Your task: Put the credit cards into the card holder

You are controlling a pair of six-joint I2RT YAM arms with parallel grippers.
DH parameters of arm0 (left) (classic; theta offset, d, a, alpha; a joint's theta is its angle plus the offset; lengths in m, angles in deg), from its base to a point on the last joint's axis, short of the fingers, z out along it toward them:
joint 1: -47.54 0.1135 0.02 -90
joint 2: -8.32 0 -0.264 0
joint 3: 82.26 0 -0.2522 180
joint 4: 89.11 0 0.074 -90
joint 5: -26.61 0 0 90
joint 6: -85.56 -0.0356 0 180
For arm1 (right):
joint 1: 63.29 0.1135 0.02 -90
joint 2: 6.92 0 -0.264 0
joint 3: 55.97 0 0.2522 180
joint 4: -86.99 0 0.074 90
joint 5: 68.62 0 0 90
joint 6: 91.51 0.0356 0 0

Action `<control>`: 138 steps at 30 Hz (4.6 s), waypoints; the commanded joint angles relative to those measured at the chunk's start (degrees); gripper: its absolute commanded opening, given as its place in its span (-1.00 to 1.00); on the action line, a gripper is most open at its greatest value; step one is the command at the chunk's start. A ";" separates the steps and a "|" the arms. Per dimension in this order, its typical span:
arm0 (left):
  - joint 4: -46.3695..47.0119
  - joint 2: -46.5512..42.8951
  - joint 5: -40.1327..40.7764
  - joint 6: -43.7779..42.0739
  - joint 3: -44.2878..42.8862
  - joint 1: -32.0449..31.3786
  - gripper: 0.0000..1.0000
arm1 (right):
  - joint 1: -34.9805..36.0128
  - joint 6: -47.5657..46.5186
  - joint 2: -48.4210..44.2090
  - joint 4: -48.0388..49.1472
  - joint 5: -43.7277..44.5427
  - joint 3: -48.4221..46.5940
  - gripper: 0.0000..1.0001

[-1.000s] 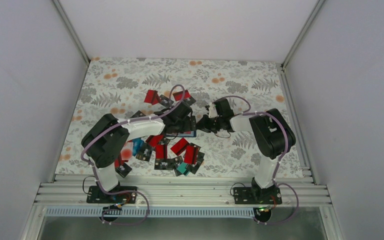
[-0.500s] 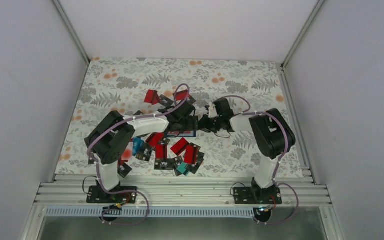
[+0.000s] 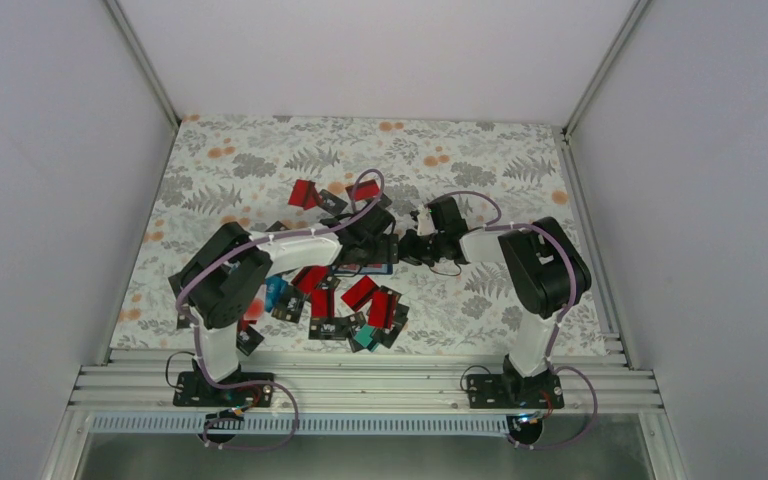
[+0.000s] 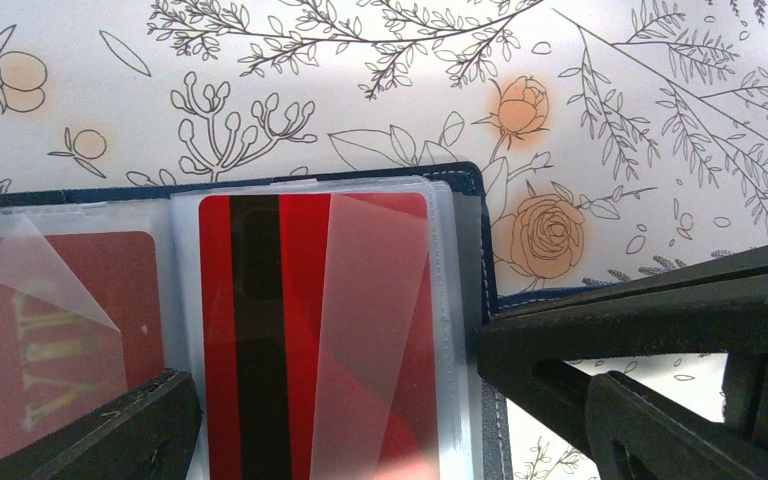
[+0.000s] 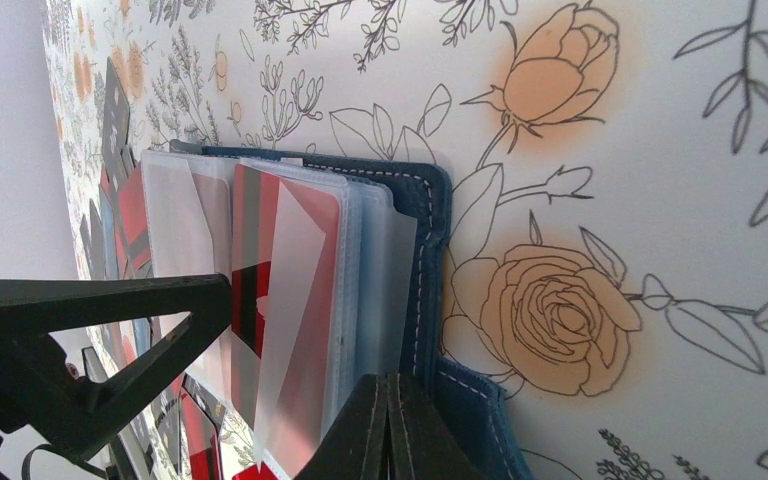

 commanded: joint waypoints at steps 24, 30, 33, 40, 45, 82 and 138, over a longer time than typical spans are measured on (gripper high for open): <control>-6.16 -4.55 -0.01 -7.21 -4.63 -1.29 0.82 | 0.98 -3.95 -0.30 -10.15 2.24 -0.89 -0.90; -8.87 -8.57 -1.10 -11.95 -3.89 1.02 0.67 | 0.98 -6.66 -2.00 -13.03 1.94 -3.03 -0.75; -9.16 -9.71 -2.32 -13.77 -2.94 2.28 0.57 | 0.94 -7.53 -3.04 -14.35 2.45 -3.72 -0.68; -7.85 -10.45 -5.10 -15.61 -0.91 4.31 0.03 | 0.89 -8.68 -4.81 -16.65 3.23 -4.17 -0.65; -7.46 -8.25 -5.63 -17.13 -1.23 4.83 -0.52 | 0.89 -9.22 -6.86 -16.52 1.01 -4.47 -0.57; -3.98 2.81 -10.22 -17.54 0.79 5.17 -0.95 | 0.98 -5.46 -1.39 -13.39 -3.84 -4.70 -0.42; -4.04 3.57 -10.48 -17.34 0.70 5.17 -0.95 | 3.43 -8.62 -4.28 -24.58 7.36 -11.47 -0.41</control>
